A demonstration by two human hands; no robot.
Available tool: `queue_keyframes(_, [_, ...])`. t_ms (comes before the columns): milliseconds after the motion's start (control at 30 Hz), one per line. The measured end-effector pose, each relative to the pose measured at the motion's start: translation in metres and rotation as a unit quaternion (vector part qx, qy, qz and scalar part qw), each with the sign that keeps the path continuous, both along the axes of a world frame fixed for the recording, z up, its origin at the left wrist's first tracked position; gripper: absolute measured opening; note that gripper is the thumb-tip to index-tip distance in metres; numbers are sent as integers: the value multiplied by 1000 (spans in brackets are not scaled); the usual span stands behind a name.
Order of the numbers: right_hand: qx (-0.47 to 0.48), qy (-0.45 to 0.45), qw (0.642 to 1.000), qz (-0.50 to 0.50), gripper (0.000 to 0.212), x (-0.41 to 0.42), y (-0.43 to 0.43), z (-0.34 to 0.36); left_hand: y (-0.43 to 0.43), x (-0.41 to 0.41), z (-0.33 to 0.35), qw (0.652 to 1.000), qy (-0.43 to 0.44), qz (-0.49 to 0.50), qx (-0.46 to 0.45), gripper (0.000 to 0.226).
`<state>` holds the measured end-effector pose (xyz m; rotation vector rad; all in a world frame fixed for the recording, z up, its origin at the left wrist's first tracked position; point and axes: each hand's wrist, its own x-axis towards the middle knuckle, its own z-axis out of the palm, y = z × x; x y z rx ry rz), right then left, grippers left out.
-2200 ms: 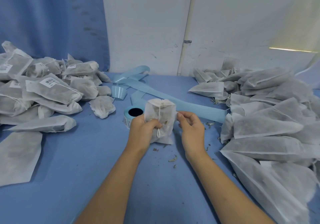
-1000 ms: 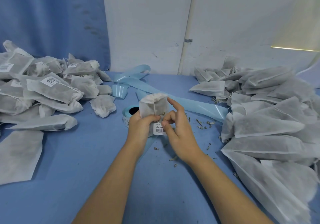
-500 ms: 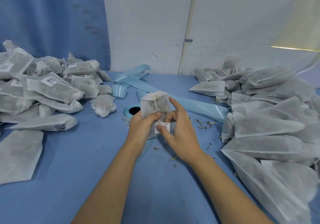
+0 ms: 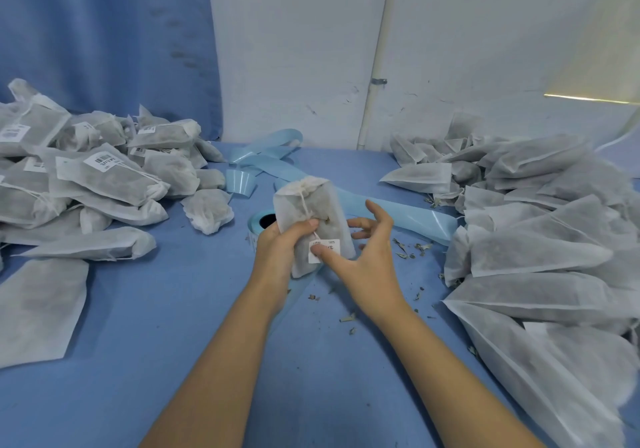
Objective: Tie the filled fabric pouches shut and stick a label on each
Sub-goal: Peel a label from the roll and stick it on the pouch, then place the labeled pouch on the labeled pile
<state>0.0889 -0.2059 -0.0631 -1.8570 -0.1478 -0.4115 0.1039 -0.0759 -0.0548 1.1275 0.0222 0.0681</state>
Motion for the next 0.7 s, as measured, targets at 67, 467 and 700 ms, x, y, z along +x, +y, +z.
queue_keyframes(67, [83, 68, 993, 49, 64, 0, -1, 4, 1, 0, 0, 999, -2, -26, -18, 7])
queue_keyframes(467, [275, 125, 950, 77, 28, -1, -5, 11, -5, -4, 0, 993, -5, -117, 27, 32])
queue_keyframes(700, [322, 120, 936, 73, 17, -2, -6, 12, -5, -1, -1, 992, 10, -119, 26, 26])
